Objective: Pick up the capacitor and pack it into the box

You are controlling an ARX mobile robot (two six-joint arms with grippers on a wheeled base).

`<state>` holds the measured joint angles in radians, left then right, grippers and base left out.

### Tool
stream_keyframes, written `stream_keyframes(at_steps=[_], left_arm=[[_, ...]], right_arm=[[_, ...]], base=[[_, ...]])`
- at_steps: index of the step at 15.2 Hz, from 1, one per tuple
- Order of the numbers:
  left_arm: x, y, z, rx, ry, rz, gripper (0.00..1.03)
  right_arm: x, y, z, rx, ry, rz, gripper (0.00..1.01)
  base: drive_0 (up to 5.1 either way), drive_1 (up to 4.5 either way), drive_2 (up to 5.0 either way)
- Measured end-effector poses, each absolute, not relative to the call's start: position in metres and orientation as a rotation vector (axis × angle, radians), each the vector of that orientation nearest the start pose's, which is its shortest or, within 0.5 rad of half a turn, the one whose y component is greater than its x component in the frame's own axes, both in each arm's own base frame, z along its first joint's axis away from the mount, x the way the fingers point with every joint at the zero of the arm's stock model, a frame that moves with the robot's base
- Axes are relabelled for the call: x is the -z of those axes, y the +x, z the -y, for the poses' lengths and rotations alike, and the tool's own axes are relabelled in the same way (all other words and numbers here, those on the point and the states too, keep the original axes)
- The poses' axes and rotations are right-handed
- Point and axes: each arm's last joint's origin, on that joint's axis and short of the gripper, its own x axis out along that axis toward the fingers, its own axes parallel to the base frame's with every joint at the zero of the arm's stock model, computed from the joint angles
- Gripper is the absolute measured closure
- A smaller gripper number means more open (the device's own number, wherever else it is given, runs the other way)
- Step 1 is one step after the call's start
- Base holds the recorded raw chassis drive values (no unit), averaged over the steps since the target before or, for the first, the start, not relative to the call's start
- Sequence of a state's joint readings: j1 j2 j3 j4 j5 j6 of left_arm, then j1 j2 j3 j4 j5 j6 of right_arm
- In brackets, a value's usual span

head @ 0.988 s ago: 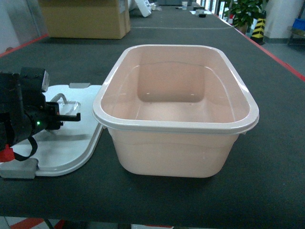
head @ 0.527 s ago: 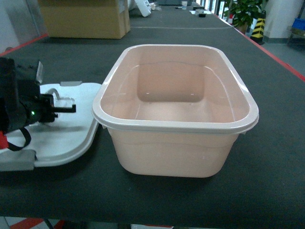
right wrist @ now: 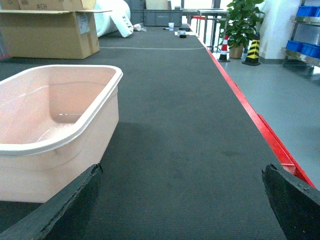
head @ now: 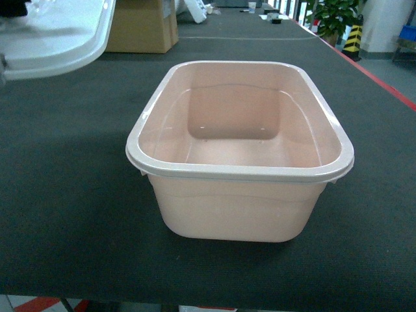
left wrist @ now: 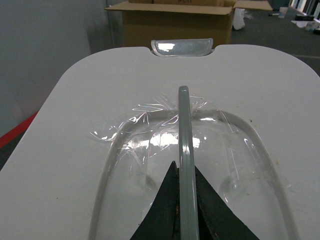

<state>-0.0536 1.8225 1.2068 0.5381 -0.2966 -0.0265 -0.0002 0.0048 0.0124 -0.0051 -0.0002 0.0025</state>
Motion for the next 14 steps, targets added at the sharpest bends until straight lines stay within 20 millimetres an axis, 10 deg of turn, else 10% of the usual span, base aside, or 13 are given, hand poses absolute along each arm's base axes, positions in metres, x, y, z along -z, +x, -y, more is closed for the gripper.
stream_keyframes(at_steps=[3, 9, 14], left_arm=[[-0.271, 0.412, 0.039, -0.22, -0.043, -0.084, 1.01], [-0.269, 0.388, 0.196, 0.009, -0.05, -0.125, 1.01], [-0.24, 0.373, 0.243, 0.019, 0.015, -0.211, 1.01]], right_arm=[[-0.167, 0.097, 0.0, 0.0, 0.003, 0.002, 0.03], [-0.167, 0.097, 0.0, 0.0, 0.003, 0.002, 0.03], [-0.167, 0.097, 0.0, 0.0, 0.003, 0.002, 0.03]], base=[[0.0, 0.0, 0.0], [0.0, 0.0, 0.0], [0.0, 0.0, 0.0]])
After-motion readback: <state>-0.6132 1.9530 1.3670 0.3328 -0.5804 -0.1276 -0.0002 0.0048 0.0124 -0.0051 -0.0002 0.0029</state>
